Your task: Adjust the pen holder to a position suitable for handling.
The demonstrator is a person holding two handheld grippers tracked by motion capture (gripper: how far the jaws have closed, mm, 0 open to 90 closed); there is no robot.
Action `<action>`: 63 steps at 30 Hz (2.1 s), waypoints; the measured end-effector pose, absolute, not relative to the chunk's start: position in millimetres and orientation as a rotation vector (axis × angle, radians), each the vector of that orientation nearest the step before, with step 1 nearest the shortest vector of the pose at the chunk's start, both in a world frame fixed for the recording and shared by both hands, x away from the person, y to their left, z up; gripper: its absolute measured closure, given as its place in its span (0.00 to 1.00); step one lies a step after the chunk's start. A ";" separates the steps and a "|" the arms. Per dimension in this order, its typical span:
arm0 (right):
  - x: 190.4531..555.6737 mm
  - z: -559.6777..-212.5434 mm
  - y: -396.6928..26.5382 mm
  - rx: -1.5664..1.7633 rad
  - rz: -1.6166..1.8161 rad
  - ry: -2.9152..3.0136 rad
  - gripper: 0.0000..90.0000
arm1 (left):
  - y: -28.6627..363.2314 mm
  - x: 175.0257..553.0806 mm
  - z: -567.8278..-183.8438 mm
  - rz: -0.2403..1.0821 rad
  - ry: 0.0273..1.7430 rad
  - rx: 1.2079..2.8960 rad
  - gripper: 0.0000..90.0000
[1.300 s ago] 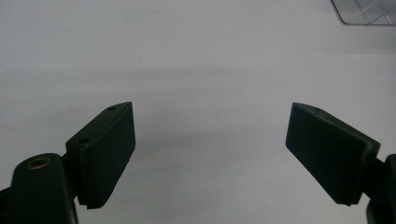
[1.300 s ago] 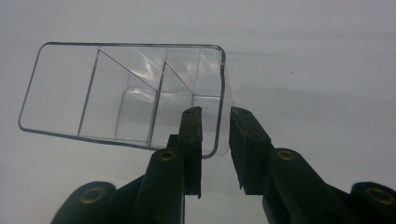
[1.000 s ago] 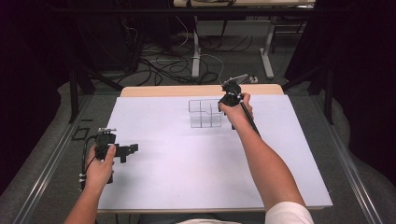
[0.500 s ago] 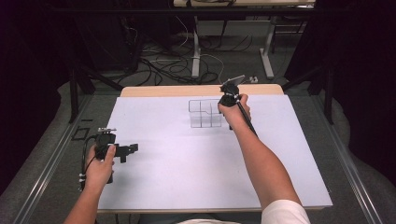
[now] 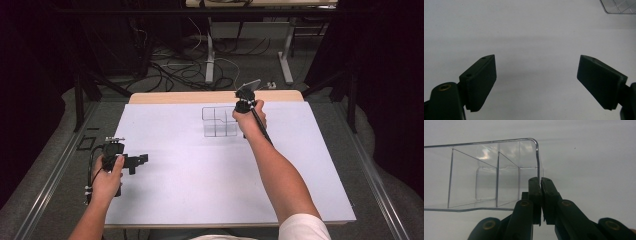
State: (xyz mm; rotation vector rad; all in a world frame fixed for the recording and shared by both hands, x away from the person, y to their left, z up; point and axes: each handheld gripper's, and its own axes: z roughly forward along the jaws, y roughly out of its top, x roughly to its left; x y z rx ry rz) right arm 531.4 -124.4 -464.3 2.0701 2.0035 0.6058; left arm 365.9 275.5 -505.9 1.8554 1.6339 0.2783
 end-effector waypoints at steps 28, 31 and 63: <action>502.1 -461.3 -116.2 2.026 0.533 2.058 0.99 | 273.8 367.2 -507.9 0.299 1.637 1.855 0.17; 492.9 -461.2 -117.9 2.021 0.528 2.063 0.99 | 271.9 367.6 -508.4 0.298 1.634 1.860 0.17; 462.8 -460.2 -137.2 2.096 0.581 2.121 0.95 | 271.7 367.9 -508.7 0.287 1.640 1.868 0.18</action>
